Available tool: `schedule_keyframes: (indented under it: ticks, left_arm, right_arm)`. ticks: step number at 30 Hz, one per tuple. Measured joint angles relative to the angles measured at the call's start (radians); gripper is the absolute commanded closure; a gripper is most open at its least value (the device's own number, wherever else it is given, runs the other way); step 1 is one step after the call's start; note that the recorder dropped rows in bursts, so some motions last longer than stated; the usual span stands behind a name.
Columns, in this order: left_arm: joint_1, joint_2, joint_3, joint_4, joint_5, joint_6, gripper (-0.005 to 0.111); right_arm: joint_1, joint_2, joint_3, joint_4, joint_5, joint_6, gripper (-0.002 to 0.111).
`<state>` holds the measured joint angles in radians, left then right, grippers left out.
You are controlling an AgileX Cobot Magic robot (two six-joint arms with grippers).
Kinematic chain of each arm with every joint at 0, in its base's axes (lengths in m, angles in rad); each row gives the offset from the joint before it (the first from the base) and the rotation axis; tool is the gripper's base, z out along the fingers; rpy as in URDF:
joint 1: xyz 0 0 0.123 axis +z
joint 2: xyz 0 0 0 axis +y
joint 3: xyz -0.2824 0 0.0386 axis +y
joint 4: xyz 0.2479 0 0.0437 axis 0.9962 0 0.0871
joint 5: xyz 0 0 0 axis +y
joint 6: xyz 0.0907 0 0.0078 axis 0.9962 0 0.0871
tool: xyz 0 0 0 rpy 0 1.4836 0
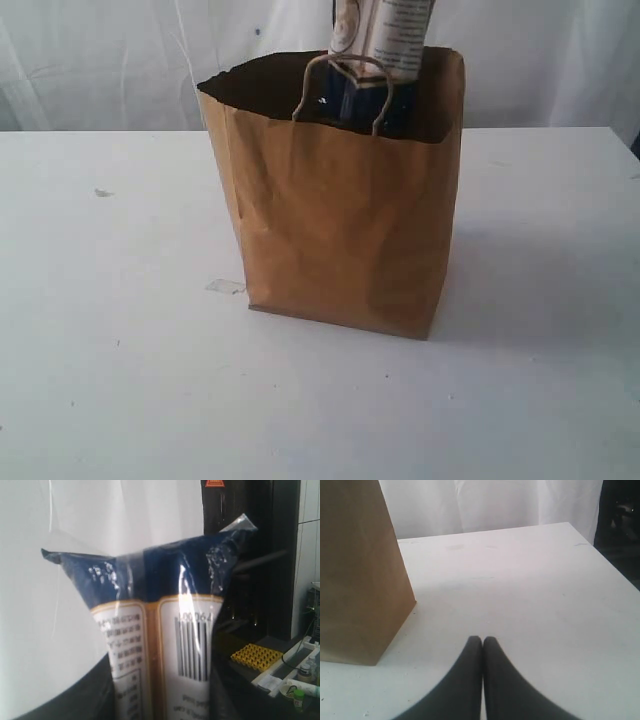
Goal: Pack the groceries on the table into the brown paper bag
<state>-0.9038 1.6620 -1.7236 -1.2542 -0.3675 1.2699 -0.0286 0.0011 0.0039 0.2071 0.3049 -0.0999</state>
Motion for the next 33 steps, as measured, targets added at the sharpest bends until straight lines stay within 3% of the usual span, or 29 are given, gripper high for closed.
schedule_keyframes:
  ticks: [8, 33]
  left_arm:
    - [0.0, 0.082, -0.004, 0.015, 0.029, 0.023, 0.107]
    - [-0.012, 0.157, -0.017, 0.039, 0.052, 0.305, 0.107]
  right_arm:
    - [0.0, 0.0, 0.0, 0.0, 0.0, 0.0, 0.108]
    - [0.0, 0.0, 0.0, 0.0, 0.0, -0.008, 0.108]
